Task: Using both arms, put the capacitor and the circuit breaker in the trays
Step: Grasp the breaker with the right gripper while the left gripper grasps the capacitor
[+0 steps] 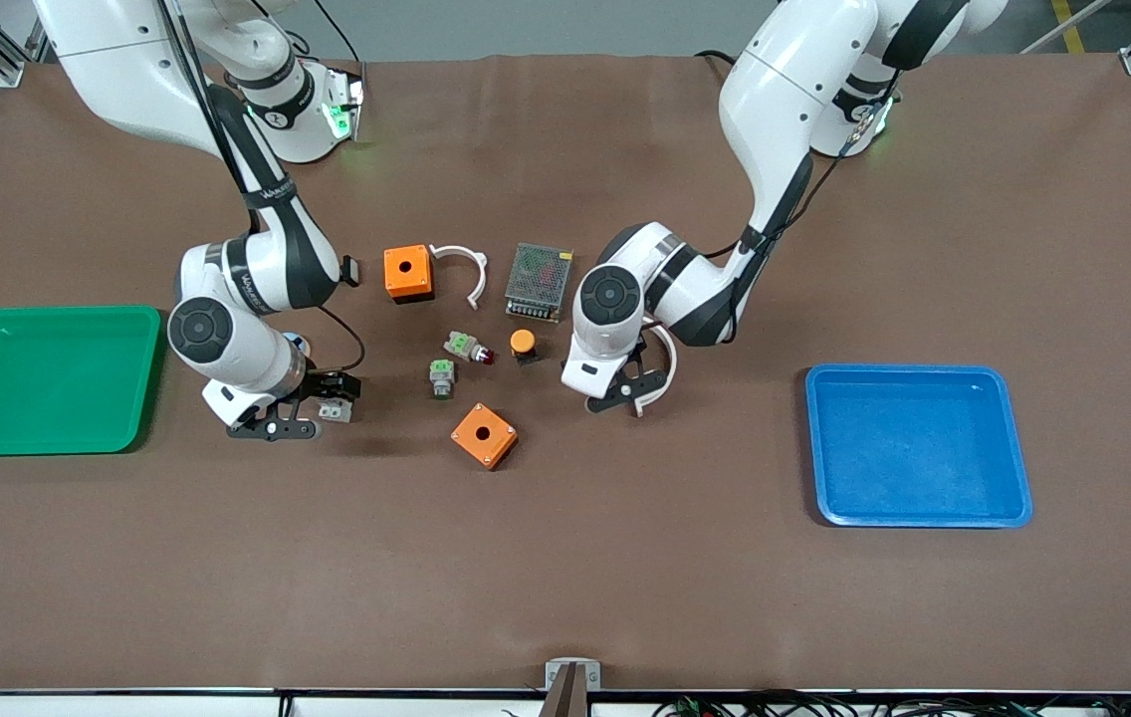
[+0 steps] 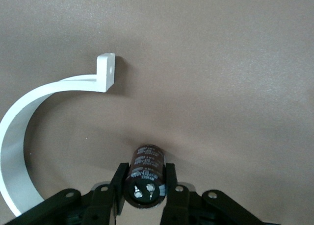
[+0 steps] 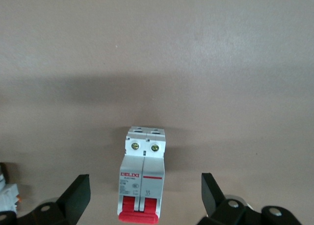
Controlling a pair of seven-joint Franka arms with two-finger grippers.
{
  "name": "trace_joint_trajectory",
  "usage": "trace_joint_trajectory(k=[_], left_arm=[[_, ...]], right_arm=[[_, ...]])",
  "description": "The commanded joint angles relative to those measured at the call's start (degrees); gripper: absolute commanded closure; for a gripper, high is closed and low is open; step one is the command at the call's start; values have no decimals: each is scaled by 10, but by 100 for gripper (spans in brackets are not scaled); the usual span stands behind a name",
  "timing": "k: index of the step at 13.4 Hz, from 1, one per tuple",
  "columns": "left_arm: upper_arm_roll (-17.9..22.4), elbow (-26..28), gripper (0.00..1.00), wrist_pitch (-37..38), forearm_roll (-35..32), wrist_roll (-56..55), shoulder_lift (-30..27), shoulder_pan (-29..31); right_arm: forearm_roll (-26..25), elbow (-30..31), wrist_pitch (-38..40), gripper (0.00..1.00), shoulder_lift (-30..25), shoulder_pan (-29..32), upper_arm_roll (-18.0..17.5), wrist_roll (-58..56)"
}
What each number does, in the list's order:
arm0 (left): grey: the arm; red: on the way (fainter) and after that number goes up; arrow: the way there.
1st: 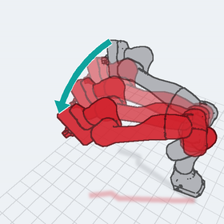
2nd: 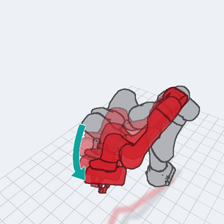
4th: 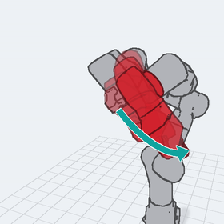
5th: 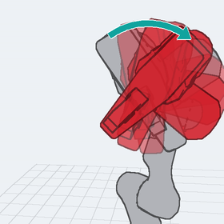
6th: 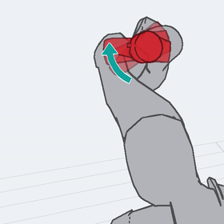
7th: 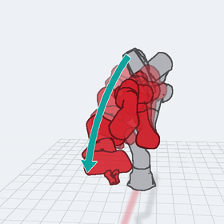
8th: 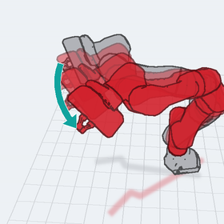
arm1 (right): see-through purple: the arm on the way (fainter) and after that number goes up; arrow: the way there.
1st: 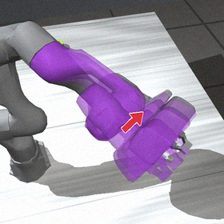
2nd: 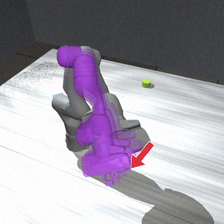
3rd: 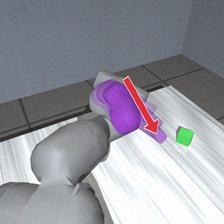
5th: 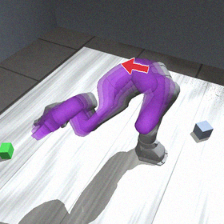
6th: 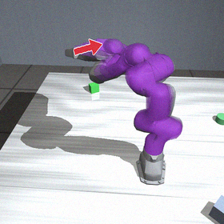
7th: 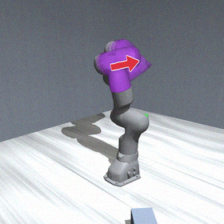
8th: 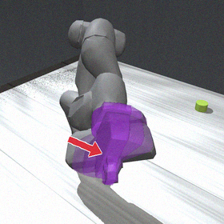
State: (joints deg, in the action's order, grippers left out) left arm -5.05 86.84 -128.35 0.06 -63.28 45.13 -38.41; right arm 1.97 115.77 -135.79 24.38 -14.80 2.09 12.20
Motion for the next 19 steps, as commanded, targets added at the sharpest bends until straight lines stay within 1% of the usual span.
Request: trace_joint_trajectory(k=[1,3,4,5,7,8,9,10,11,12,14,15,17,19], left_arm=[[14,-9,100,2,-15,-7,-11,1],[15,-5,100,35,-28,-3,-51,25],[17,3,100,39,-32,3,-75,36],[16,17,100,40,-42,19,-103,55],[15,53,100,42,-43,86,-152,97],[17,75,100,41,-48,96,-168,112],[17,92,100,41,-72,99,-180,126],[12,107,100,40,-110,105,-188,155],[11,122,100,40,-119,133,-195,174],[11,134,100,40,-119,172,-203,192],[10,152,100,40,-119,245,-214,241],[10,156,100,40,-119,279,-215,263],[10,178,100,21,-120,356,-213,310],[9,193,100,6,-120,417,-207,354]], right_arm=[[-9,15,-9,7,-6,-5,2,18],[-8,17,-13,17,-4,-5,2,17],[-8,17,-18,23,-2,-5,2,17],[-8,17,-22,31,1,-5,2,17],[-8,17,-24,48,3,-5,2,17],[-8,17,-29,60,5,-5,2,17],[-8,17,-30,68,6,-5,2,17],[-8,17,-30,76,6,-5,2,17],[-8,16,-28,83,4,-5,2,17],[-8,14,-23,86,-1,-4,2,16],[-8,4,10,86,-21,6,5,10],[-8,-10,43,86,-35,18,5,8],[-10,-54,132,86,-61,49,6,-7],[-12,-104,221,86,-73,99,6,-52]])
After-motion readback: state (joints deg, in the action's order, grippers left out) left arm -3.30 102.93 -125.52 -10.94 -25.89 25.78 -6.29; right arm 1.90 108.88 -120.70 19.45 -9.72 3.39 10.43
